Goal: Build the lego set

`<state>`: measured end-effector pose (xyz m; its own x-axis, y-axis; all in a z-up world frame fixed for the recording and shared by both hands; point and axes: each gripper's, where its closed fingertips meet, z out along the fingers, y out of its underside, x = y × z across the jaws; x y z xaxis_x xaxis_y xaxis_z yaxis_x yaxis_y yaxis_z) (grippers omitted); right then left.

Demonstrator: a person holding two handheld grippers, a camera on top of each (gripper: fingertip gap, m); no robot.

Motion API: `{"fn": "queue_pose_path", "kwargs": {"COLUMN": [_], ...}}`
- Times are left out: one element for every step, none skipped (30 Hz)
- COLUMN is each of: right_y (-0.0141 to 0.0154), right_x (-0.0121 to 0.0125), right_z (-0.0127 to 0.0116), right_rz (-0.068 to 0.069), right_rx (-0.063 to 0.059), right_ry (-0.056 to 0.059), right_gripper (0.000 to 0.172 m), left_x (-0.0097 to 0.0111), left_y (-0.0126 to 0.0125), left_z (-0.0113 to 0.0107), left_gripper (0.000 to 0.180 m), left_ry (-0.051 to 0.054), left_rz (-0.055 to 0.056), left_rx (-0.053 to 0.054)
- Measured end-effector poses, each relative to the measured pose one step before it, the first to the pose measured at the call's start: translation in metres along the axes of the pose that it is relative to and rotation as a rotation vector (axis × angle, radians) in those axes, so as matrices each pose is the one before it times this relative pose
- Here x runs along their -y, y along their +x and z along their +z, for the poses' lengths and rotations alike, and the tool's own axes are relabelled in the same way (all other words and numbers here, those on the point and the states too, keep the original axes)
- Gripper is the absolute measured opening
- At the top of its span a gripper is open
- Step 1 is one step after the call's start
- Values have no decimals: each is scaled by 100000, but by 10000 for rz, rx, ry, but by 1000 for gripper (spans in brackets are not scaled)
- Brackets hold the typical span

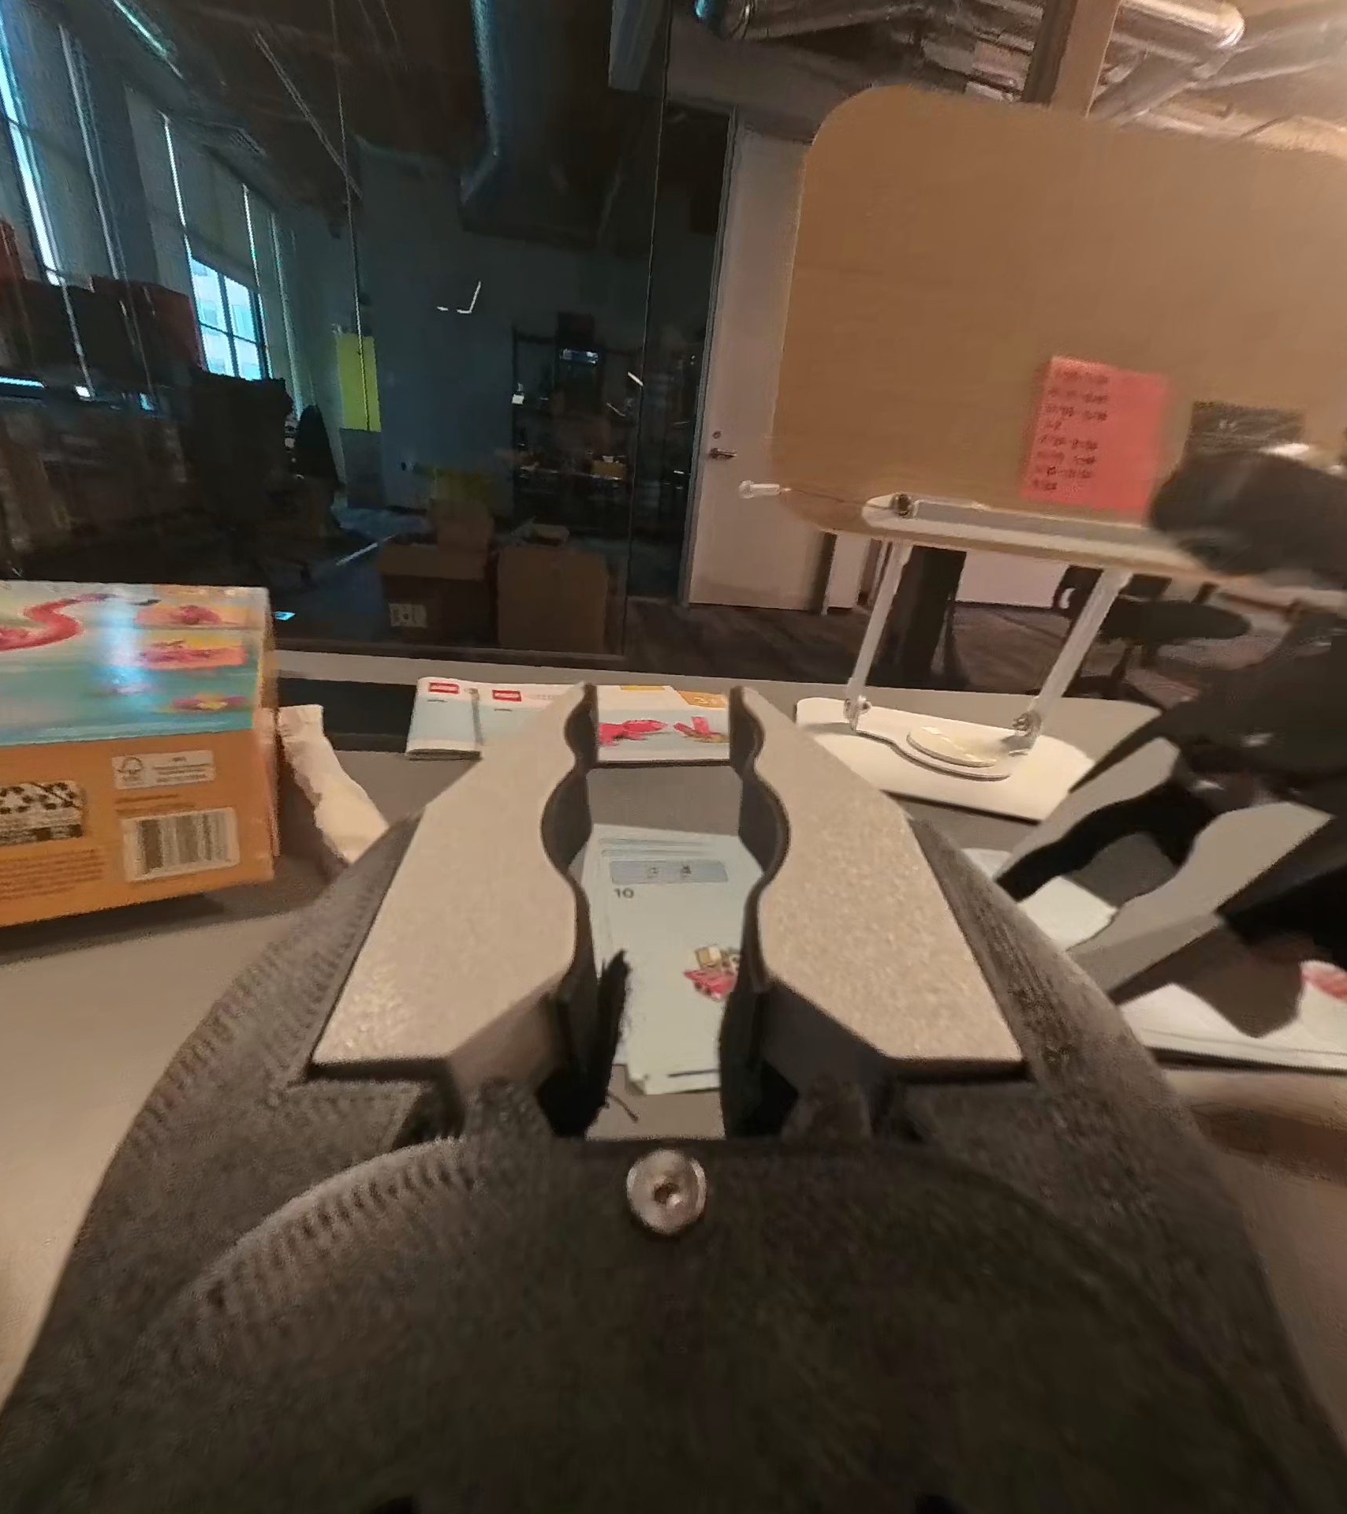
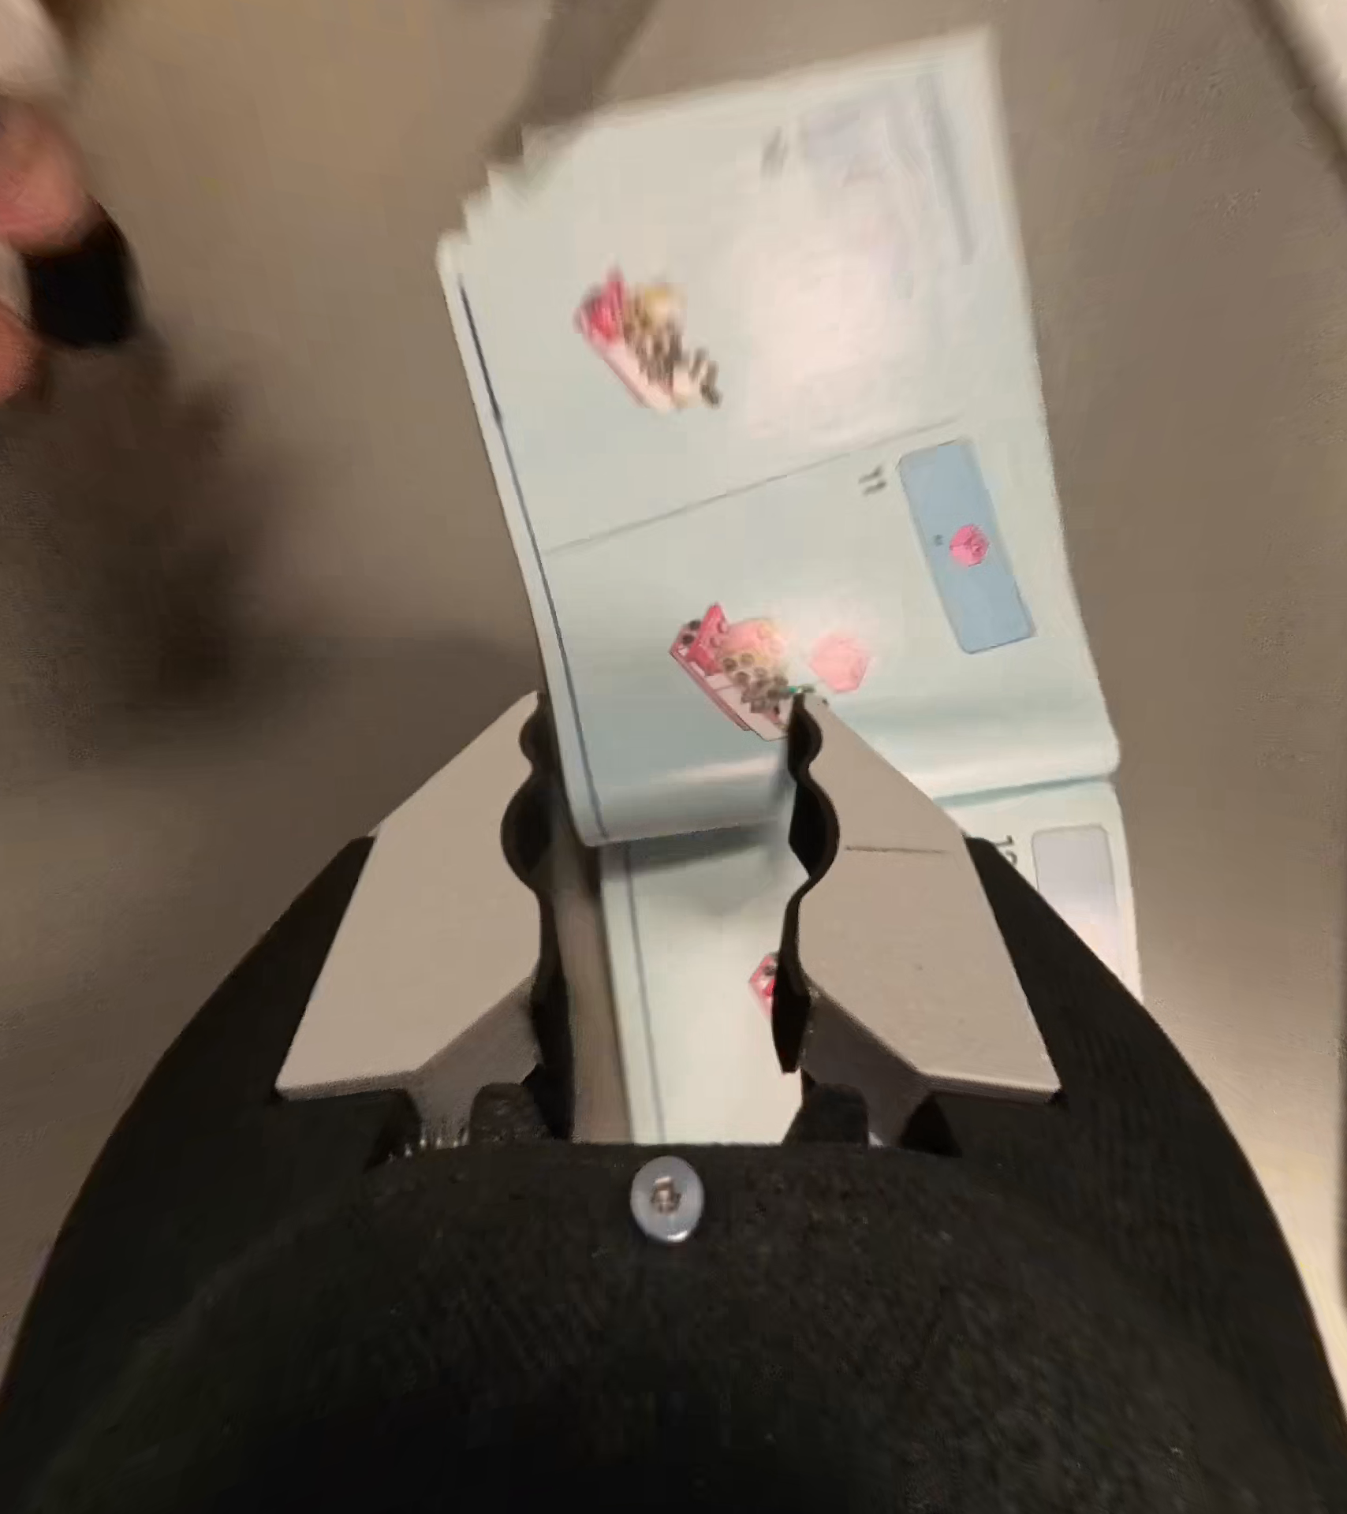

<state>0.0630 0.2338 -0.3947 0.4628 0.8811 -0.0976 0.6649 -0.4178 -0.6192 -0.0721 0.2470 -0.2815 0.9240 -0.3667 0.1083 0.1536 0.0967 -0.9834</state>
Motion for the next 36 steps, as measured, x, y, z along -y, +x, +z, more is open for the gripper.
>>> {"fn": "queue_pose_path", "kwargs": {"right_y": [-174,124,626,1150,1507,1603,1634,1357,718,245,19,-264,-182,50,193,125,9,19,51,191,494,558,210,146,86,110,-3,-52,-121,-291,-280,-137,-41,-271,-474,-231], "right_x": [1187,1489,1523,1248,1022,824,520,167,-155,-387,-459,-443,-423,-407,-219,-16,62,84,122,259,273,0,-300,-413,-382,-213,61,267,379,383,265,10,-7,107,162,82], "right_z": [-1524,-1939,-2249,-2408,-2408,-2180,-1835,-1430,-967,-521,-118,53,42,-14,-48,-81,-132,-188,-269,-259,-213,-59,138,178,140,7,-145,-250,-237,-177,-72,29,75,76,40,25], "right_rz": [278,137,-34,-112,-151,-223,-400,-594,-610,-541,-395,-216,25,51,-45,-31,-59,-52,-12,-145,-233,-66,92,165,88,81,77,76,87,-38,-192,-140,6,48,-197,-263], "right_rx": [-440,-763,-1176,-1466,-1555,-1447,-1333,-1087,-624,-296,-125,86,37,-85,-148,-116,-54,-79,-120,-188,-345,-321,-32,-2,12,-39,-4,-11,-5,78,88,37,3,141,272,101], "right_ry": [1278,1580,1680,1538,1362,1169,873,576,325,87,-122,-164,-137,-129,-124,-16,70,20,32,98,170,85,-106,-186,-170,-125,5,110,147,146,132,-28,-40,35,85,57], "right_gripper": [58,57,57,55,49,44,42,41,38,35,35,35,35,33,31,29,27,26,23,20,17,12,12,13,13,13,13,13,13,13,13,13,12,7,2,0], "left_x": [-22,-18,13,74,37,-51,-110,-138,-145,-102,-152,-200,-168,-76,-38,-56,-204,-320,-317,-177,32,57,-5,-61,-145,-87,26,95,145,49,17,5,-39,-12,19,44], "left_y": [80,-40,-104,-22,54,143,131,135,211,269,245,93,15,7,-79,-44,62,174,230,16,81,158,154,196,362,296,267,169,55,24,-62,-172,-165,111,326,282], "left_z": [87,73,30,-12,12,21,32,34,11,-2,29,20,-45,-103,-108,-90,-58,-57,-58,-54,-5,45,84,114,102,5,-102,-192,-173,-111,-52,3,47,83,91,61], "left_gripper": [31,31,32,33,33,33,34,35,34,34,34,34,34,34,34,34,34,33,33,32,32,32,32,31,31,31,31,31,30,30,30,29,28,26,25,24], "left_ry": [48,23,39,73,43,-2,-36,-44,-42,-27,-60,-114,-126,-52,-15,-18,-88,-170,-155,-46,64,55,14,-19,-93,-51,15,72,82,26,-6,-11,-45,-33,-3,7], "left_rz": [-188,-130,-116,-137,-169,-130,-60,-41,-32,-35,10,65,130,194,190,136,9,-69,38,38,105,101,92,109,205,219,190,117,64,15,-31,-34,-100,-152,-118,-105], "left_rx": [-82,-7,31,-20,-56,-100,-68,-31,-76,-105,-96,-11,23,31,102,70,2,-65,-111,42,2,-49,-41,-34,-127,-66,-62,-29,-3,-18,6,73,86,-78,-183,-119]}}
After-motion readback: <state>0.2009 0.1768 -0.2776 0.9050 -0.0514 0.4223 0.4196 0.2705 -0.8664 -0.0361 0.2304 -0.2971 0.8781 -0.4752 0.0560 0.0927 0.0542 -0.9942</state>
